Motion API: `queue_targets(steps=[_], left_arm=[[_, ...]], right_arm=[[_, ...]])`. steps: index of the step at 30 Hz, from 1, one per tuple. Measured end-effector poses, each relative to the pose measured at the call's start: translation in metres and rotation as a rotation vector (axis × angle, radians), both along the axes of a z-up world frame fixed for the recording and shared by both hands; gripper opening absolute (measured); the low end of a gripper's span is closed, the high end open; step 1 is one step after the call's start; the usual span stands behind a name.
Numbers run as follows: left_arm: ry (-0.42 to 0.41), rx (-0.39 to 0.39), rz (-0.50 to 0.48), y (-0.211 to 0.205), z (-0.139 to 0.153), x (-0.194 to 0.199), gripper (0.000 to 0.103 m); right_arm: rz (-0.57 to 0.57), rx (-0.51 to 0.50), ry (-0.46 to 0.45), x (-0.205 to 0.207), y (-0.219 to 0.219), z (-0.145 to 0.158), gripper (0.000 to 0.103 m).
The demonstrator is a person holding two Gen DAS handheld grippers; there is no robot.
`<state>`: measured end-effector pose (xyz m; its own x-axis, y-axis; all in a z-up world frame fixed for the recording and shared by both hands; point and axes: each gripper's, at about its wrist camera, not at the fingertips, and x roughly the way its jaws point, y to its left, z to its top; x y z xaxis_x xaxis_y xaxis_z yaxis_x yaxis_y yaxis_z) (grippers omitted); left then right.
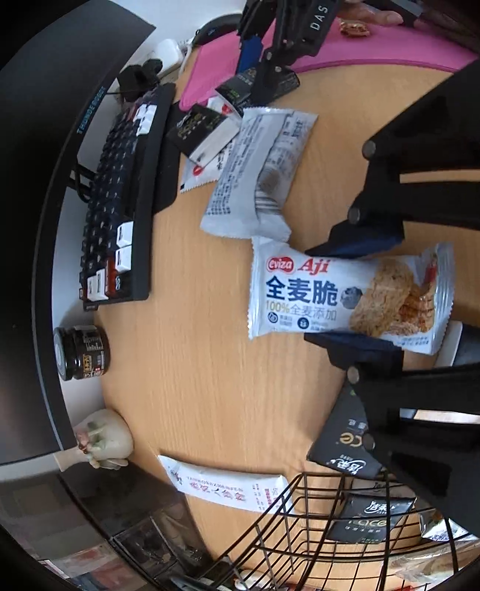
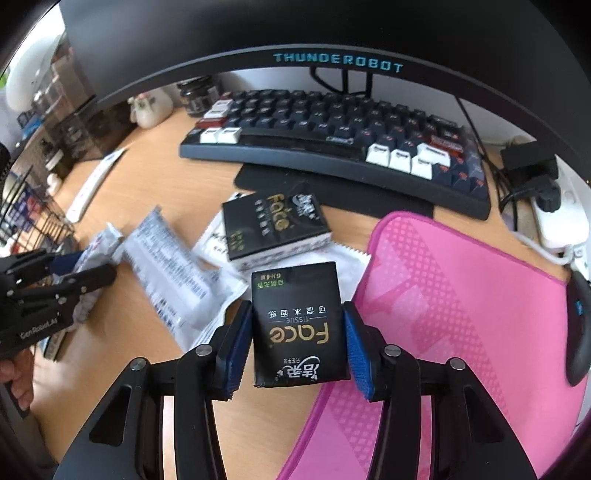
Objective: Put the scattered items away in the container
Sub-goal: 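Grasp the Aji snack pack with the left gripper while the right grasps a tissue pack, then carry the Aji pack and tissue pack into the wire basket and release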
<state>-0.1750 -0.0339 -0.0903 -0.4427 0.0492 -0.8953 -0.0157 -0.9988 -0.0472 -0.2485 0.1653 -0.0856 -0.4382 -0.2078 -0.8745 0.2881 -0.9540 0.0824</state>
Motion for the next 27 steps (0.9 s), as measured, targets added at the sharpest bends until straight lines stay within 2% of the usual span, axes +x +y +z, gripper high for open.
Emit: queue_targets(steps=[5, 20, 27], left_arm=[[0.032, 0.006, -0.003, 0.000, 0.014, 0.013, 0.039], [0.129, 0.015, -0.045, 0.020, 0.067, 0.061, 0.039], [0.187, -0.002, -0.021, 0.006, 0.097, 0.090, 0.039]], right_arm=[[-0.005, -0.017, 0.021, 0.016, -0.001, 0.010, 0.048], [0.025, -0.047, 0.129, 0.083, -0.007, 0.074, 0.048], [0.084, -0.072, 0.180, 0.108, -0.037, 0.100, 0.048]])
